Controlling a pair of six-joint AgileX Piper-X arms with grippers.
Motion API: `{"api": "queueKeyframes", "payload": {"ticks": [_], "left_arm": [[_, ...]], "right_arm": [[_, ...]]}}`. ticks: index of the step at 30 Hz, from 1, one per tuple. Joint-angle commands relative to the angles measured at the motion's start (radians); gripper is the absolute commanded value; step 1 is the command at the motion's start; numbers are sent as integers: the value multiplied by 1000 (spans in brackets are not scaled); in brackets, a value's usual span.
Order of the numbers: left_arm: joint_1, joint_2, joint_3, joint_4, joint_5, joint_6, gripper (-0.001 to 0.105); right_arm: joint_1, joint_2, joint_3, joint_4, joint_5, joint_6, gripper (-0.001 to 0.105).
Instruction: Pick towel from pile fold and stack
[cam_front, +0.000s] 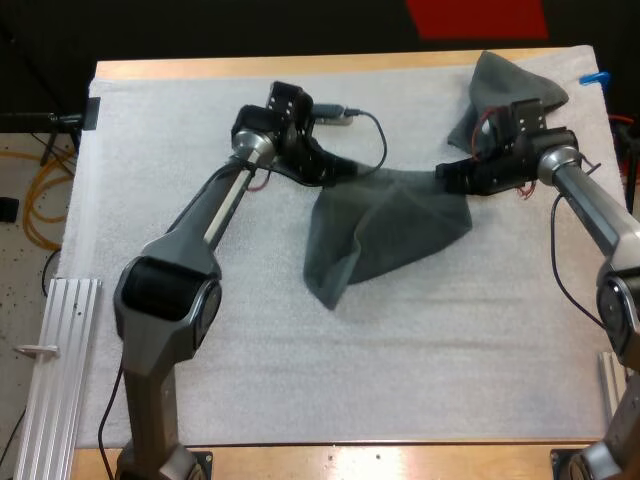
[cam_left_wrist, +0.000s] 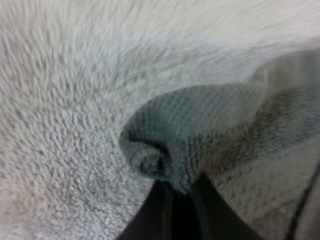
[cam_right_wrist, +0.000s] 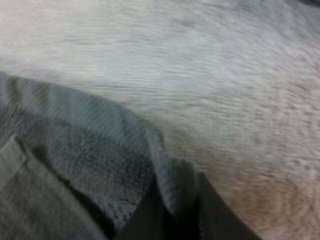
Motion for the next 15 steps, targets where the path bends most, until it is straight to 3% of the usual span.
{"api": "queueKeyframes", "payload": {"ticks": [1, 9, 15], "left_arm": [[-6, -63, -8, -12, -21, 34, 0], [-6, -212, -8, 21, -21, 81, 0], [-6, -347, -6, 71, -25, 129, 0]], "right_arm": [[4, -52, -2, 1, -7, -39, 0], [46, -205, -2, 19, 52, -109, 0], [122, -335, -2, 43, 182, -167, 0]]}}
